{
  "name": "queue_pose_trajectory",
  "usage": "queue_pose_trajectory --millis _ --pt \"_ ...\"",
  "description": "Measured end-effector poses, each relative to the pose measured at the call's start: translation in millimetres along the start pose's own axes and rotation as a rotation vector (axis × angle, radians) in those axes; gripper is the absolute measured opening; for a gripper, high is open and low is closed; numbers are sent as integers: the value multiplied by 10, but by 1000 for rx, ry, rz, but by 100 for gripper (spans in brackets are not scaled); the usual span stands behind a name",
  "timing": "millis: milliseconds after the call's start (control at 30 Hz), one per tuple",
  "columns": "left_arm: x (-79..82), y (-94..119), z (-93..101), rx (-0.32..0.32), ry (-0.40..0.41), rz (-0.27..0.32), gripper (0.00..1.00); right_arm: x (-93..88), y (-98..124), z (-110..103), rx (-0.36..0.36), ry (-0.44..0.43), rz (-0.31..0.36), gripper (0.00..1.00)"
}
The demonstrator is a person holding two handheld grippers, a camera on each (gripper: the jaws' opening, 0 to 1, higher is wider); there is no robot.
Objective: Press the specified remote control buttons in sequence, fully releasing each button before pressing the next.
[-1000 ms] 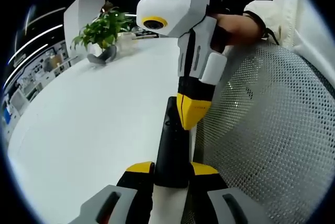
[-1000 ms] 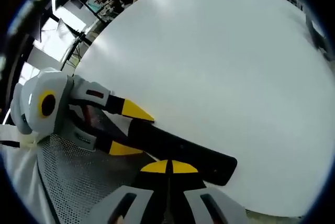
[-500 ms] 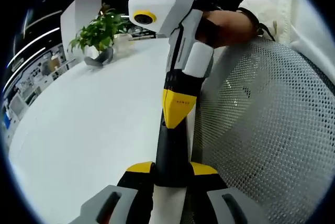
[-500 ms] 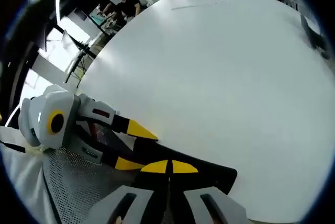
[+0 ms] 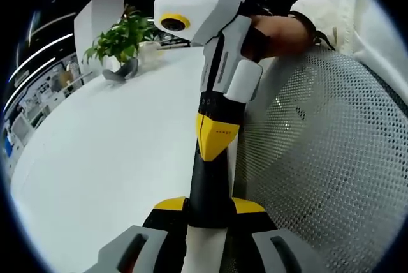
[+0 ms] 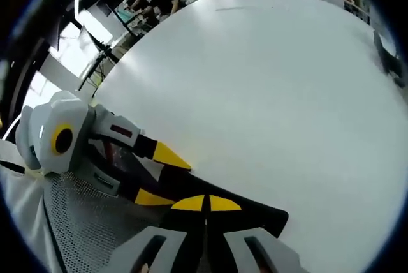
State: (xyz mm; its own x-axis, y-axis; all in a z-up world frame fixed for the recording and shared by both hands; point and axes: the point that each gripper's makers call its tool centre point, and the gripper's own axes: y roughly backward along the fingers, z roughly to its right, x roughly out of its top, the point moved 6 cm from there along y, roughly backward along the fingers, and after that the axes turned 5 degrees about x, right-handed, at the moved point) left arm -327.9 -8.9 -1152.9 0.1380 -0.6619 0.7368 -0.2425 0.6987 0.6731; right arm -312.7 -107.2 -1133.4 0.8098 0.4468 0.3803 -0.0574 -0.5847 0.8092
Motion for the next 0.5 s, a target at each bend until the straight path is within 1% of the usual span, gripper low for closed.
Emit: queue_pose_trajectory --millis 267,400,500 --pt "-7 5 -3 0 0 3 25 2 -12 -5 -14 45 5 0" --pt "-8 7 -6 -1 0 2 25 5 -24 -21 -38 104 2 0" --pt "-7 10 -4 -1 0 2 25 6 -33 -33 -51 130 -3 0"
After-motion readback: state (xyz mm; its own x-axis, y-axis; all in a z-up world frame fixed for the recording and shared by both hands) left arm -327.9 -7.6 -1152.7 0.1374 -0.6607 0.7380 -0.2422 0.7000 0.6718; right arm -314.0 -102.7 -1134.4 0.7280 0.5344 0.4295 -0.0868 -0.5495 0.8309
